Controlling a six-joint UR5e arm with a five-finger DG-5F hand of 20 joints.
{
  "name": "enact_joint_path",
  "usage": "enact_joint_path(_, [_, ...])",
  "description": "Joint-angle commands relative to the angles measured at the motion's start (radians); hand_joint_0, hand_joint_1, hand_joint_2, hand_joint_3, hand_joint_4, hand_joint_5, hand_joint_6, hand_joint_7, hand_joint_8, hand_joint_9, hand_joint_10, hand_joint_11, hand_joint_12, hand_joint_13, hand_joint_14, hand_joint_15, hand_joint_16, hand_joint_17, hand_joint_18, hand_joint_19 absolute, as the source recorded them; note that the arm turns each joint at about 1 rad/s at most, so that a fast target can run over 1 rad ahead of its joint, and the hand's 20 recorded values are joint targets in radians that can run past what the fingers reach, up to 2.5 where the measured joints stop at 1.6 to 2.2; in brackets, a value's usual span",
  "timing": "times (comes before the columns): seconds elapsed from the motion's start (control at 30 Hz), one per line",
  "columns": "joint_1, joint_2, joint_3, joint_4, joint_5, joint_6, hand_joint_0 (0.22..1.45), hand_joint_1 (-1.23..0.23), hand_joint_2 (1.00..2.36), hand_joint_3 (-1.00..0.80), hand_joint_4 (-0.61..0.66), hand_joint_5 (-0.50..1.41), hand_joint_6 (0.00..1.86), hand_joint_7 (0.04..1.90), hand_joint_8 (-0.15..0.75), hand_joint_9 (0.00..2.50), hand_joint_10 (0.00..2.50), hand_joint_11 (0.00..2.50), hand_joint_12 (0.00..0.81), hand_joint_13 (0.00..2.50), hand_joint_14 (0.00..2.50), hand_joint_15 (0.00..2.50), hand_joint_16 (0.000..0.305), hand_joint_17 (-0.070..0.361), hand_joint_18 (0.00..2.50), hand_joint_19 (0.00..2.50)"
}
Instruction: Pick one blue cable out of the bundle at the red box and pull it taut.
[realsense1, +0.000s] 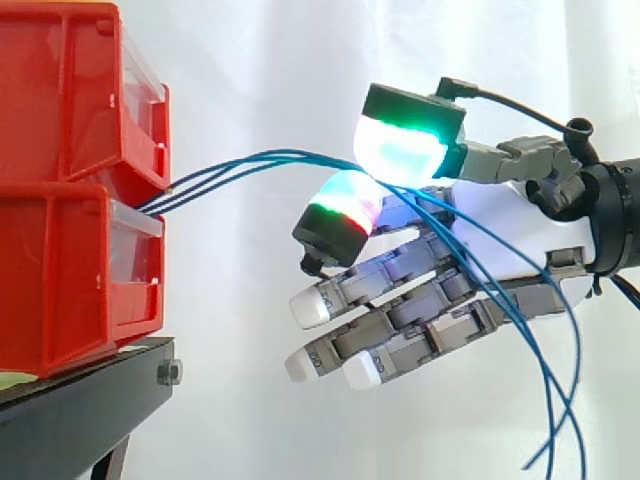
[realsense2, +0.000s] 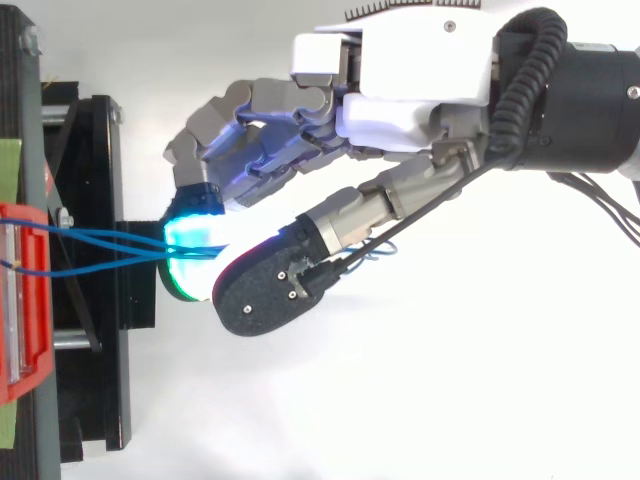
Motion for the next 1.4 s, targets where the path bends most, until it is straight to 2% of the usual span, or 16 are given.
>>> enact_joint_path(0.0, [0.0, 0.0, 0.0, 0.0, 0.0, 0.0, 0.62, -0.77, 1.02, -0.22, -0.01, -0.17, 0.87, 1.08, 0.274, 0.61, 0.01, 0.33, 0.36, 0.19, 0.0, 0.0, 0.055, 0.124, 0.37, 0.2])
enact_joint_path(0.2, [0.0, 0.0, 0.0, 0.0, 0.0, 0.0, 0.65, -0.81, 1.02, -0.2, -0.03, -0.17, 0.88, 1.05, 0.274, 0.61, 0.01, 0.33, 0.362, 0.21, 0.0, 0.0, 0.055, 0.123, 0.39, 0.19])
enact_joint_path(0.47, [0.0, 0.0, 0.0, -0.002, 0.0, 0.002, 0.75, -0.86, 1.0, -0.49, -0.04, -0.18, 0.85, 0.94, 0.247, 0.57, 0.01, 0.31, 0.358, 0.19, 0.0, 0.0, 0.055, 0.123, 0.38, 0.16])
enact_joint_path(0.63, [0.0, 0.0, 0.0, -0.005, 0.0, 0.003, 0.68, -0.84, 1.0, -0.5, 0.01, -0.17, 0.83, 0.99, 0.242, 0.56, 0.01, 0.3, 0.355, 0.17, 0.0, 0.0, 0.054, 0.122, 0.35, 0.17])
enact_joint_path(0.7, [0.0, 0.0, 0.002, -0.006, 0.0, 0.003, 0.63, -0.75, 1.0, -0.5, 0.03, -0.15, 0.8, 0.98, 0.24, 0.56, 0.01, 0.29, 0.354, 0.16, 0.0, 0.0, 0.054, 0.122, 0.33, 0.19])
enact_joint_path(0.83, [0.0, 0.0, 0.002, -0.008, 0.0, 0.003, 0.57, -0.69, 1.0, -0.5, 0.03, -0.14, 0.77, 1.0, 0.25, 0.56, 0.01, 0.29, 0.36, 0.16, 0.0, 0.0, 0.055, 0.125, 0.33, 0.19])
enact_joint_path(1.1, [0.0, 0.0, 0.004, -0.008, 0.0, 0.005, 0.55, -0.65, 1.0, -0.5, 0.02, -0.13, 0.75, 1.05, 0.258, 0.57, 0.01, 0.3, 0.364, 0.16, 0.0, 0.0, 0.056, 0.126, 0.32, 0.2])
enact_joint_path(1.17, [0.0, 0.0, 0.007, -0.011, 0.0, 0.005, 0.6, -0.68, 1.01, -0.42, 0.01, -0.14, 0.77, 1.06, 0.256, 0.58, 0.01, 0.29, 0.357, 0.16, 0.0, 0.0, 0.055, 0.123, 0.31, 0.2])
enact_joint_path(1.37, [0.0, 0.0, 0.016, -0.026, 0.0, 0.003, 0.59, -0.71, 1.02, -0.2, 0.0, -0.15, 0.82, 1.08, 0.267, 0.61, 0.01, 0.31, 0.359, 0.17, 0.0, 0.0, 0.055, 0.123, 0.33, 0.2])
